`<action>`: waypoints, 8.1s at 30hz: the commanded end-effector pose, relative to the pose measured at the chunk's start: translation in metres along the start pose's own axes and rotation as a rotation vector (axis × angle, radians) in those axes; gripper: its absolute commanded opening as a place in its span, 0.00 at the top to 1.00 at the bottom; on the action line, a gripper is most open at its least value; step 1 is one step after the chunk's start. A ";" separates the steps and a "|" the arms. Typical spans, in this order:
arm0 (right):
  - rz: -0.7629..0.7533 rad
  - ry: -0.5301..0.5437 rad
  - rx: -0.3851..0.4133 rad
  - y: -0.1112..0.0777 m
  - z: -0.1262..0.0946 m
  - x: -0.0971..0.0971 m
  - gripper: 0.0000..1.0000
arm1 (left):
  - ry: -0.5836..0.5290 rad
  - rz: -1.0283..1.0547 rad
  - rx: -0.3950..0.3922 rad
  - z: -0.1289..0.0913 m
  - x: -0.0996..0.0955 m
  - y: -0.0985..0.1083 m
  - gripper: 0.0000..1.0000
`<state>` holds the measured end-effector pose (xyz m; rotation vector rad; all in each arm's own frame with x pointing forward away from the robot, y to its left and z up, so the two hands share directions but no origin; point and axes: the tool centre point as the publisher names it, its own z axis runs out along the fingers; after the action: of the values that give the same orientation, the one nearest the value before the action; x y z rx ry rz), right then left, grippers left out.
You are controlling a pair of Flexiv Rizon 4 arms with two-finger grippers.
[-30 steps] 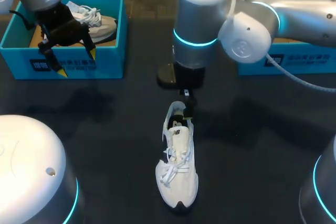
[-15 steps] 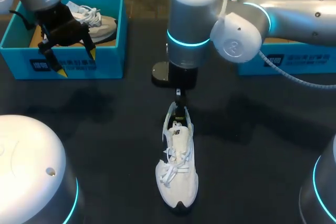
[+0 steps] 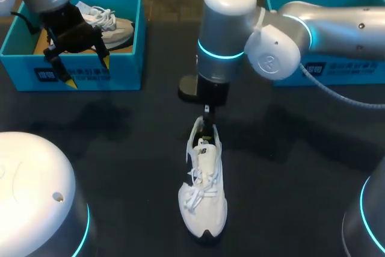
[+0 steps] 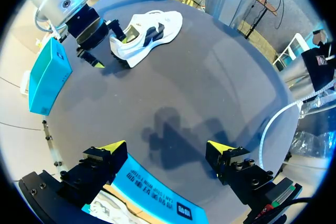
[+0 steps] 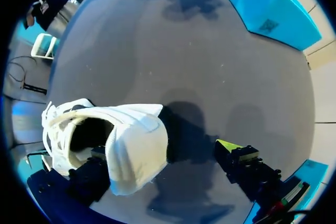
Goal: Take the shoe out of the shoebox, open the shoe tongue, remove and reinsert the insole, then place the shoe into the shoebox
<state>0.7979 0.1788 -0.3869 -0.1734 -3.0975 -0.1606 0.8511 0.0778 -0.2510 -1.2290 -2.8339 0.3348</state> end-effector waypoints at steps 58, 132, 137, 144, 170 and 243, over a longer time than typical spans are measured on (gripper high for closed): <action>0.106 -0.163 0.210 -0.087 -0.166 -0.059 1.00 | 0.002 0.001 -0.002 0.000 0.000 0.000 0.00; 0.871 -0.309 0.079 -0.396 -0.258 -0.401 1.00 | 0.002 0.001 -0.002 0.000 0.000 0.000 0.00; 0.871 -0.309 0.079 -0.396 -0.258 -0.401 1.00 | 0.002 0.001 -0.002 0.000 0.000 0.000 0.00; 0.871 -0.309 0.079 -0.396 -0.258 -0.401 1.00 | 0.002 0.001 -0.002 0.000 0.000 0.000 0.00; 1.442 -0.461 0.154 -0.430 -0.248 -0.368 1.00 | 0.002 0.001 -0.002 0.000 0.000 0.000 0.00; 1.653 -0.444 0.155 -0.474 -0.140 -0.296 1.00 | 0.002 0.001 -0.002 0.000 0.000 0.000 0.00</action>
<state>1.0474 -0.3375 -0.3081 -2.6752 -2.1234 0.2193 0.8511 0.0777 -0.2510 -1.2290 -2.8339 0.3348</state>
